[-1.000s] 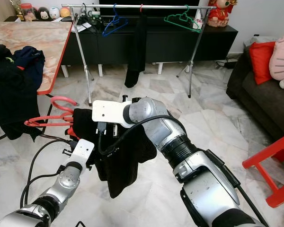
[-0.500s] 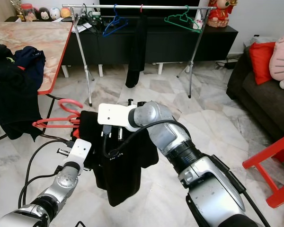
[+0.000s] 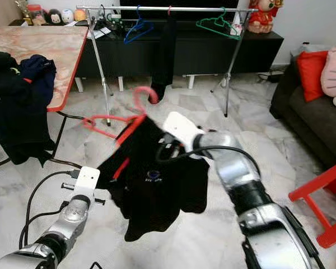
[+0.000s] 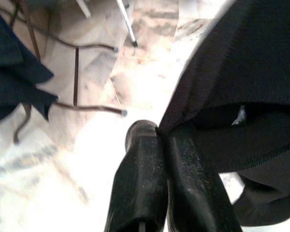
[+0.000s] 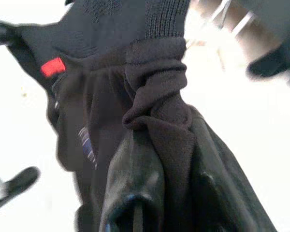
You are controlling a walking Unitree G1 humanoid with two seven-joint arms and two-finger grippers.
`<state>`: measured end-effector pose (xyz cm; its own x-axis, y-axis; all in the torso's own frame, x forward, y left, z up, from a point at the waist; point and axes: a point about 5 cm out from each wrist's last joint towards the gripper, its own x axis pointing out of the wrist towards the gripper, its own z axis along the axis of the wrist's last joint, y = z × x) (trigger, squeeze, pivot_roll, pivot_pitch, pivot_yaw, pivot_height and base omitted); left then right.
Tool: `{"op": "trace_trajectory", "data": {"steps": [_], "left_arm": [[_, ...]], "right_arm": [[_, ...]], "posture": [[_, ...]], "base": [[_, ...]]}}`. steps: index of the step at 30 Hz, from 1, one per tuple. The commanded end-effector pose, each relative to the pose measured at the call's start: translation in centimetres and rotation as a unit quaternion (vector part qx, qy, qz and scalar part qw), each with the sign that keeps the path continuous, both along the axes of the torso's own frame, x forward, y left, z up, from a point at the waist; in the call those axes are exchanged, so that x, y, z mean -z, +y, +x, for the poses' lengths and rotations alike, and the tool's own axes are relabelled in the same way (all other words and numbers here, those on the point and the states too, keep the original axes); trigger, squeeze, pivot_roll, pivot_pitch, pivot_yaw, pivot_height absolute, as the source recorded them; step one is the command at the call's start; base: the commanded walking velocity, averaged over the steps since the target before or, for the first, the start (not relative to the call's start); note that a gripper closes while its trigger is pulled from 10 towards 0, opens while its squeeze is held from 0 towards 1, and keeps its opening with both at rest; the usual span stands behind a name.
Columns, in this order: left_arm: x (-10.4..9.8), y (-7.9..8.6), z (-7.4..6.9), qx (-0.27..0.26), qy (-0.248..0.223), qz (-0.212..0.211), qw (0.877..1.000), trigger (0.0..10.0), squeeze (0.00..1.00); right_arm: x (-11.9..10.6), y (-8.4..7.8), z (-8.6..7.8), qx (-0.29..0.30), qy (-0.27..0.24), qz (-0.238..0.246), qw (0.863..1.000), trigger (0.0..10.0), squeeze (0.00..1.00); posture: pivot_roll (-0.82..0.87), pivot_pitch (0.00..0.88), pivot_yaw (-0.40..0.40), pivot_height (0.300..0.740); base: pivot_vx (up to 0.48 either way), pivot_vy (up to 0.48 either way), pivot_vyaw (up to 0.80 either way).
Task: Hang hanger
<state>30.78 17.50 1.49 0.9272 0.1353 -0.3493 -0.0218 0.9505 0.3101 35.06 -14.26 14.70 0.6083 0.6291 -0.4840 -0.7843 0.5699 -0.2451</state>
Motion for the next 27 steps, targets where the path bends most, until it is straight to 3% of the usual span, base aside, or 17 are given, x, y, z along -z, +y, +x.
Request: {"op": "trace_trajectory", "data": {"steps": [1,3,8,15,18,21,27], "left_arm": [[1.5,1.0,-1.3,-0.032,0.042,-0.013,0.999,0.0,0.0],[1.5,1.1,-1.3,-0.04,0.046,-0.025,0.998,0.0,0.0],[1.6,1.4,-1.4,-0.044,0.052,-0.041,0.997,0.0,0.0],[1.7,1.7,-1.5,-0.05,0.059,-0.052,0.996,0.0,0.0],[1.8,1.8,-1.5,-0.05,0.059,-0.052,0.996,0.0,0.0],[1.8,1.8,-1.6,-0.049,0.062,-0.057,0.995,0.0,0.0],[1.9,1.9,-1.6,-0.045,0.066,-0.061,0.995,0.0,0.0]], "right_arm": [[-0.9,-1.3,0.0,0.014,-0.015,0.032,0.999,0.0,0.0],[-0.2,-1.7,-0.6,0.012,0.003,0.055,0.998,0.0,0.0],[3.1,-3.4,-5.1,-0.091,0.084,0.119,0.985,0.0,0.0],[6.4,-7.0,-7.9,-0.104,0.178,0.076,0.976,0.0,0.0],[6.5,-7.3,-8.2,-0.108,0.184,0.078,0.974,0.0,0.0],[6.3,-8.6,-8.1,-0.094,0.183,0.102,0.973,0.0,0.0],[6.7,-9.1,-9.4,-0.155,0.224,0.062,0.96,0.0,0.0]], "posture": [[-0.11,0.02,-0.049,0.74],[-0.1,0.02,-0.046,0.74],[-0.11,0.019,-0.039,0.74],[-0.11,0.019,-0.035,0.74],[-0.11,0.02,-0.034,0.74],[-0.11,0.024,-0.034,0.74],[-0.11,0.033,-0.029,0.74]], "base": [[0.0,0.0,0.0],[0.0,0.0,0.0],[0.0,0.0,0.0],[0.0,0.0,0.0],[0.0,0.0,0.0],[0.0,0.0,0.0],[0.0,0.0,0.0]]}}
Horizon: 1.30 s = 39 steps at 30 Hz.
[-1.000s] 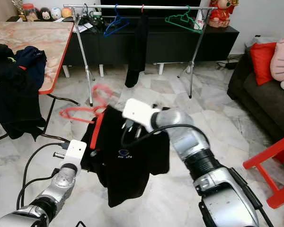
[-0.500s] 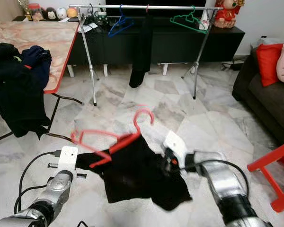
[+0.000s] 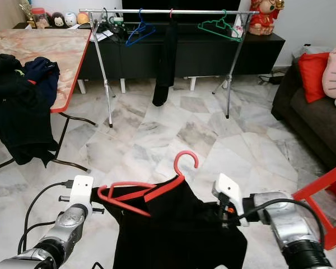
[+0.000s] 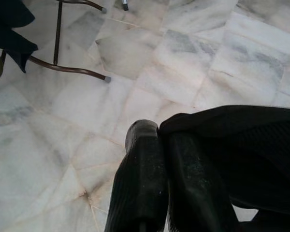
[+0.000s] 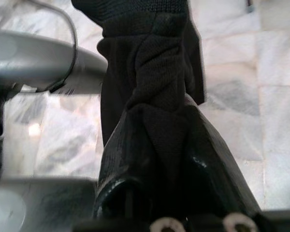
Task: Hang hanger
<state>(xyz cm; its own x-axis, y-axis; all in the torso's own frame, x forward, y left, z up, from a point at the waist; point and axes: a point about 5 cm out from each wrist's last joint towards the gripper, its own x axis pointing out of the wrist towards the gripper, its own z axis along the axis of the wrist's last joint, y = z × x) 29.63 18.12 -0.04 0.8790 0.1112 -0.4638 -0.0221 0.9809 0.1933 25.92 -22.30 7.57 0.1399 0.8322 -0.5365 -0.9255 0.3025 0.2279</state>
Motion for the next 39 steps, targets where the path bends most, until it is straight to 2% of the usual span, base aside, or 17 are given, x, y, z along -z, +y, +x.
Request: {"op": "trace_trajectory", "data": {"steps": [1,2,3,4,5,7,9,12,16,21,24,27,30,33,35,39], "left_arm": [[0.3,1.3,-0.5,-0.03,0.013,0.002,0.999,0.0,0.0],[0.3,1.3,-0.5,-0.03,0.014,0.002,0.999,0.0,0.0],[0.3,1.3,-0.5,-0.029,0.014,0.002,0.999,0.0,0.0],[0.3,1.3,-0.5,-0.029,0.014,0.002,0.999,0.0,0.0],[0.3,1.3,-0.5,-0.028,0.015,0.002,0.999,0.0,0.0],[0.3,1.3,-0.5,-0.028,0.015,0.002,0.999,0.0,0.0],[0.4,1.2,-0.4,-0.024,0.017,-0.001,1.0,0.0,0.0],[0.4,1.2,-0.4,-0.023,0.017,-0.003,1.0,0.0,0.0],[0.4,1.2,-0.4,-0.023,0.017,-0.003,1.0,0.0,0.0],[0.4,1.0,-0.5,-0.016,0.019,-0.004,1.0,0.0,0.0],[0.6,0.9,-0.6,-0.01,0.024,-0.004,1.0,0.0,0.0],[0.7,0.6,-0.7,-0.001,0.027,-0.004,1.0,0.0,0.0],[0.7,0.5,-0.7,0.003,0.028,-0.003,1.0,0.0,0.0],[0.7,0.4,-0.7,0.008,0.028,-0.002,1.0,0.0,0.0],[0.5,0.3,-0.4,0.013,0.026,-0.001,1.0,0.0,0.0],[0.3,0.5,-0.2,0.011,0.022,-0.003,1.0,0.0,0.0]], "right_arm": [[-0.4,-1.0,-0.2,-0.008,-0.004,-0.017,1.0,0.0,0.0],[-0.2,-1.1,-0.2,-0.01,-0.002,-0.024,1.0,0.0,0.0],[0.4,-1.4,-0.5,-0.027,0.001,-0.061,0.998,0.0,0.0],[0.4,-1.4,-0.5,-0.027,0.001,-0.061,0.998,0.0,0.0],[1.1,-1.7,-0.5,-0.032,-0.004,-0.105,0.994,0.0,0.0],[1.1,-1.7,-0.5,-0.032,-0.004,-0.105,0.994,0.0,0.0],[2.8,-2.0,-0.6,-0.063,-0.024,-0.195,0.979,0.0,0.0],[3.5,-2.7,-0.8,-0.086,-0.036,-0.263,0.96,0.0,0.0],[3.5,-2.6,-0.3,-0.069,-0.056,-0.272,0.958,0.0,0.0],[2.8,-1.9,0.8,-0.005,-0.09,-0.216,0.972,0.0,0.0],[2.0,-1.6,1.7,0.044,-0.107,-0.155,0.981,0.0,0.0],[1.6,-1.4,2.2,0.07,-0.116,-0.118,0.984,0.0,0.0],[1.5,-1.3,2.3,0.074,-0.115,-0.109,0.985,0.0,0.0],[1.8,-1.3,2.2,0.07,-0.114,-0.117,0.984,0.0,0.0],[2.9,-1.7,1.5,0.035,-0.103,-0.176,0.978,0.0,0.0],[3.5,-1.9,0.9,0.011,-0.085,-0.201,0.976,0.0,0.0]], "posture": [[-0.11,0.033,-0.029,0.74],[-0.11,0.033,-0.029,0.74],[-0.11,0.033,-0.029,0.74],[-0.11,0.033,-0.029,0.74],[-0.11,0.033,-0.029,0.74],[-0.11,0.033,-0.029,0.74],[-0.1,0.042,-0.028,0.74],[-0.1,0.044,-0.028,0.74],[-0.1,0.044,-0.028,0.74],[-0.1,0.046,-0.03,0.74],[-0.1,0.044,-0.029,0.74],[-0.1,0.042,-0.029,0.74],[-0.1,0.042,-0.029,0.74],[-0.1,0.041,-0.028,0.74],[-0.1,0.039,-0.028,0.74],[-0.1,0.039,-0.028,0.74]], "base": [[0.0,0.0,0.0],[0.0,0.0,0.0],[0.0,0.0,0.0],[0.0,0.0,0.0],[0.0,0.0,0.0],[0.0,0.0,0.0],[0.0,0.0,0.0],[0.0,0.0,0.0],[0.0,0.0,0.0],[0.0,0.0,0.0],[0.0,0.0,0.0],[0.0,0.0,0.0],[0.0,0.0,0.0],[0.0,0.0,0.0],[0.0,0.0,0.0],[0.0,0.0,0.0]]}}
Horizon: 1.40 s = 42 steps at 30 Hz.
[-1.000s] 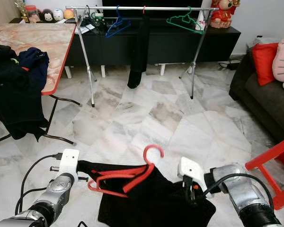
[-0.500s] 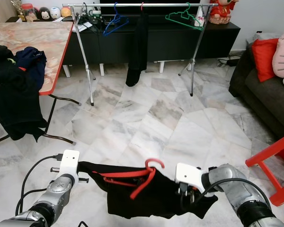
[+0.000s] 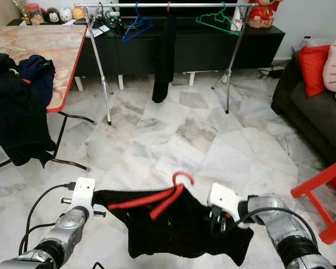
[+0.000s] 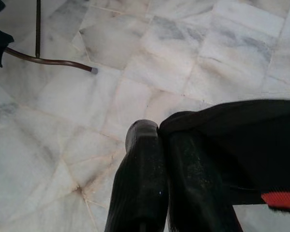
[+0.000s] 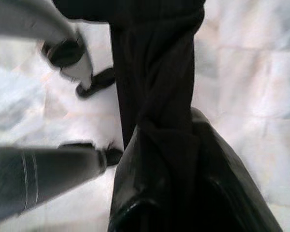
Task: Hang hanger
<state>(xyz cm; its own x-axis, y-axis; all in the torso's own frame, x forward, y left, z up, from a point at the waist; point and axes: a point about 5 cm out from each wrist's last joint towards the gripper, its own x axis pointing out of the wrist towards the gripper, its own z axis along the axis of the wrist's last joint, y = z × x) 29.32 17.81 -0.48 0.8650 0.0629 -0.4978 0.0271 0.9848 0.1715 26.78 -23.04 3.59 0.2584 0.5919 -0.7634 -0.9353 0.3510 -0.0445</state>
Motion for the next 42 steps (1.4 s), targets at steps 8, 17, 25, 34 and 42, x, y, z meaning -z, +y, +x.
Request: {"op": "trace_trajectory", "data": {"steps": [8,17,25,34,42], "left_arm": [[-1.5,0.5,1.3,0.01,-0.023,-0.026,0.999,0.0,0.0],[-1.5,-0.5,1.5,0.064,-0.014,-0.037,0.997,0.0,0.0],[-1.1,-1.0,1.1,0.083,-0.003,-0.039,0.996,0.0,0.0],[-1.6,-1.7,1.4,0.12,-0.01,-0.058,0.991,0.0,0.0],[-2.8,-3.4,1.8,0.203,-0.033,-0.122,0.971,0.0,0.0]], "right_arm": [[1.2,-1.8,-0.5,-0.01,-0.007,-0.108,0.994,0.0,0.0],[1.3,-0.6,0.4,0.045,-0.036,-0.056,0.997,0.0,0.0],[0.1,0.5,1.4,0.099,-0.049,0.056,0.992,0.0,0.0],[1.3,0.0,1.3,0.113,-0.05,-0.01,0.992,0.0,0.0],[2.4,1.2,1.2,0.12,-0.058,-0.032,0.991,0.0,0.0]], "posture": [[-0.09,0.039,-0.03,0.74],[-0.09,0.037,-0.031,0.74],[-0.09,0.034,-0.03,0.74],[-0.08,0.033,-0.032,0.74],[-0.08,0.031,-0.033,0.74]], "base": [[0.0,0.0,0.0],[0.0,0.0,0.0],[0.0,0.0,0.0],[0.0,0.0,0.0],[0.0,0.0,0.0]]}}
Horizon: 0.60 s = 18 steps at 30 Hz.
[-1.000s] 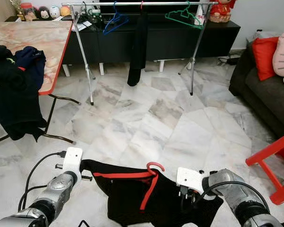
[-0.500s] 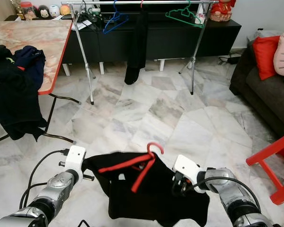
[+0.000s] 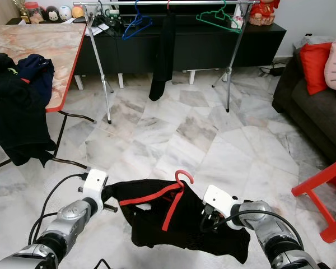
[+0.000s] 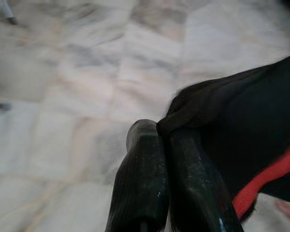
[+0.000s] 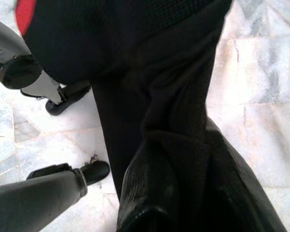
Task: Hang hanger
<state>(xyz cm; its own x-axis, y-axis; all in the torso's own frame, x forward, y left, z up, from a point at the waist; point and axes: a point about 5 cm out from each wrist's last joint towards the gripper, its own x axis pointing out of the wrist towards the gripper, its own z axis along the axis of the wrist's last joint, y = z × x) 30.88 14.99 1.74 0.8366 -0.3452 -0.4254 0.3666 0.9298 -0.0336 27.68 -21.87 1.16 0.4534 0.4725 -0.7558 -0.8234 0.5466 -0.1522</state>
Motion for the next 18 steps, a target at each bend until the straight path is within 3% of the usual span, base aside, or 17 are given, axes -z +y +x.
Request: {"op": "trace_trajectory", "data": {"steps": [1,10,18], "left_arm": [[-0.7,-1.1,0.0,0.084,-0.007,-0.019,0.996,0.0,0.0],[-2.0,-2.0,-0.2,0.191,-0.006,-0.055,0.98,0.0,0.0],[-3.3,-3.1,-1.3,0.288,-0.002,-0.098,0.953,0.0,0.0]], "right_arm": [[0.0,0.5,0.7,0.027,-0.028,-0.007,0.999,0.0,0.0],[-0.2,1.8,1.8,0.077,-0.073,0.003,0.994,0.0,0.0],[0.1,2.6,2.5,0.16,-0.099,0.005,0.982,0.0,0.0]], "posture": [[-0.08,0.031,-0.033,0.74],[-0.07,0.022,-0.035,0.74],[-0.07,0.019,-0.033,0.74]], "base": [[0.0,0.0,0.0],[0.0,0.0,0.0],[0.0,0.0,0.0]]}}
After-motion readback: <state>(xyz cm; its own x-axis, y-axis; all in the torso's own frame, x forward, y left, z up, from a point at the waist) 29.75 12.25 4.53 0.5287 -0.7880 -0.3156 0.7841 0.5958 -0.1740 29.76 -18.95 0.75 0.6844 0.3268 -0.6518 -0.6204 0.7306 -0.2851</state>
